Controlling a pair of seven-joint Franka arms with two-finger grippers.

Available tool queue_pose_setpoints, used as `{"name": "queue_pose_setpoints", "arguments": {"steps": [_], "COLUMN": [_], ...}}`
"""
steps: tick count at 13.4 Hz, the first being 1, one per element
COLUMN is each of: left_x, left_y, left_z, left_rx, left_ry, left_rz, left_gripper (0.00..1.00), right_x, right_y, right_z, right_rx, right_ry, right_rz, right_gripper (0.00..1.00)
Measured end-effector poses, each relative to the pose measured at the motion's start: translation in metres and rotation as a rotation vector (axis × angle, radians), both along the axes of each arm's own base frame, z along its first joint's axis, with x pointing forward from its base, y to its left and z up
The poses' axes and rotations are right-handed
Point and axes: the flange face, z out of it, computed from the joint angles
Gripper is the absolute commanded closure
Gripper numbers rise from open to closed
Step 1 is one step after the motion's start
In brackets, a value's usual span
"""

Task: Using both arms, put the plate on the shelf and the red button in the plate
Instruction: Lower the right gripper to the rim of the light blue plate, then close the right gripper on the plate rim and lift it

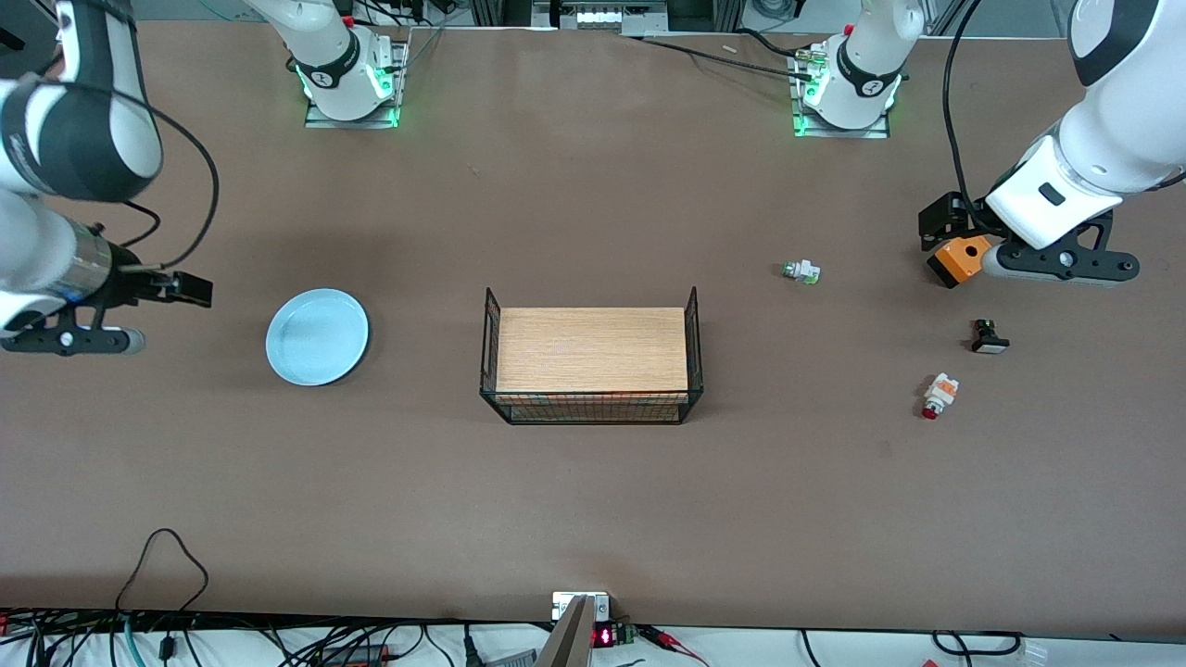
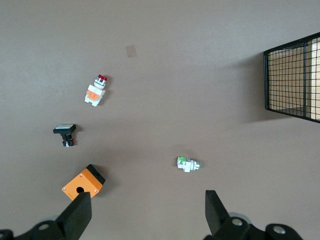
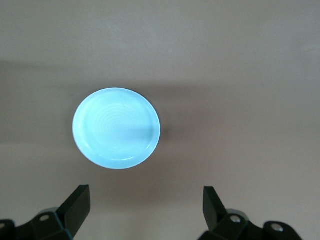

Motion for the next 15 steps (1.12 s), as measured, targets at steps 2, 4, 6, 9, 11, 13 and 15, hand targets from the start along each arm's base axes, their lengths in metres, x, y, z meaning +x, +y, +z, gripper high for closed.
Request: {"name": "queue_pose_setpoints", "arguments": {"steps": [2, 4, 6, 9, 11, 13, 15], "left_x": [0.000, 0.000, 0.000, 0.000, 0.000, 0.000, 0.000], "left_y": [0.000, 0.000, 0.000, 0.000, 0.000, 0.000, 0.000], "left_z": [0.000, 0.000, 0.000, 0.000, 0.000, 0.000, 0.000], "left_rx": [0.000, 0.000, 0.000, 0.000, 0.000, 0.000, 0.000], "left_ry": [0.000, 0.000, 0.000, 0.002, 0.002, 0.002, 0.002], "left_rz": [0.000, 0.000, 0.000, 0.000, 0.000, 0.000, 0.000], "left_gripper": [0.00, 0.00, 0.00, 0.00, 0.00, 0.00, 0.00], "right_x": [0.000, -0.004, -0.016, -0.035, -0.042, -0.052, -0.060], "right_y": [-0.013, -0.028, -0.036, -0.037, -0.035, -0.033, -0.031], "right_z": [-0.039, -0.089, -0.143, -0.192, -0.210, -0.235, -0.257], "right_rx": [0.000, 0.003, 0.008, 0.015, 0.018, 0.022, 0.025], "right_ry": [0.015, 0.010, -0.036, -0.076, -0.083, -0.095, -0.093], "right_rz": [-0.016, -0.032, -0.032, -0.025, -0.020, -0.012, -0.008], "right_gripper": [0.00, 0.00, 0.00, 0.00, 0.00, 0.07, 0.16]}}
